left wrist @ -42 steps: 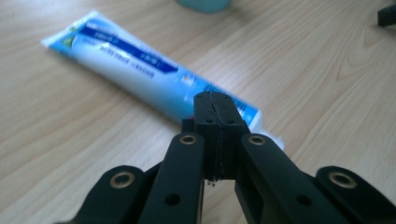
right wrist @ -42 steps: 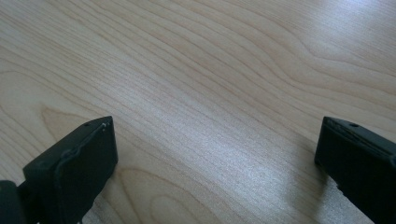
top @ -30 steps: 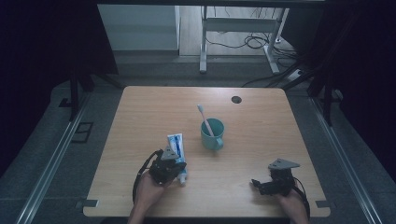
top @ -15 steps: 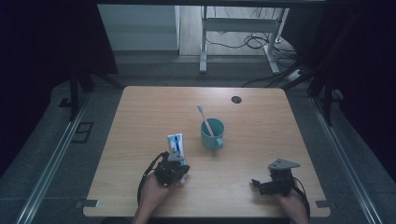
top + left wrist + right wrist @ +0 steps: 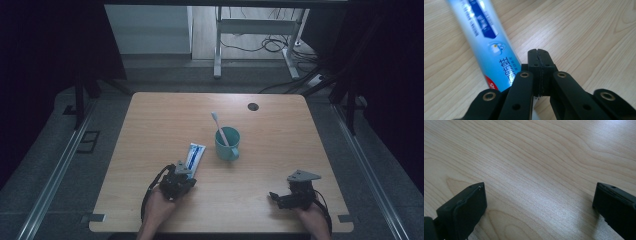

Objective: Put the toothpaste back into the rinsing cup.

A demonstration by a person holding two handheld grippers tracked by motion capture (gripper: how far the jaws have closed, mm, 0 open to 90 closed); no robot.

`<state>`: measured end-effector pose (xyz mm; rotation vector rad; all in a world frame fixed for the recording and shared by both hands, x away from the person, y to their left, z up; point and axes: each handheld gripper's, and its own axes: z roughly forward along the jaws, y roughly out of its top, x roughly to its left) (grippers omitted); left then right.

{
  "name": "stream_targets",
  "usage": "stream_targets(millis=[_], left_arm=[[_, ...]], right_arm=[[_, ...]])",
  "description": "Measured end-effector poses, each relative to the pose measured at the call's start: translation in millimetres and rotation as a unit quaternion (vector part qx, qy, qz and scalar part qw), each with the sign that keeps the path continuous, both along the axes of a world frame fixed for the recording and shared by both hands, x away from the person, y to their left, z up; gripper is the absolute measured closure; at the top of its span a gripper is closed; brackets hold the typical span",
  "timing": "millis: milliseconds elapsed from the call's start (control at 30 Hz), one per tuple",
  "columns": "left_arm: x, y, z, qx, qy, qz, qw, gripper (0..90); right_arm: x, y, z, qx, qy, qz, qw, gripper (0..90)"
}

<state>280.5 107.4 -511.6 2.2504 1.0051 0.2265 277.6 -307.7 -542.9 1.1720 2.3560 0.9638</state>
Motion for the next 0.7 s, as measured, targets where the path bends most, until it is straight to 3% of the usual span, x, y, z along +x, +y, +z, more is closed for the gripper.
stream_targets(millis=[400, 700], left_arm=[[-1.2, 26.3, 1.7, 0.000, -0.002, 0.017, 0.9998, 89.4], [-0.6, 31.3, 1.3, -0.010, 0.004, 0.013, 0.9999, 88.2]], right_arm=[[0.0, 0.0, 0.0, 0.000, 0.000, 0.000, 1.0000, 0.0], [0.0, -0.1, 0.0, 0.000, 0.000, 0.000, 1.0000, 0.0]])
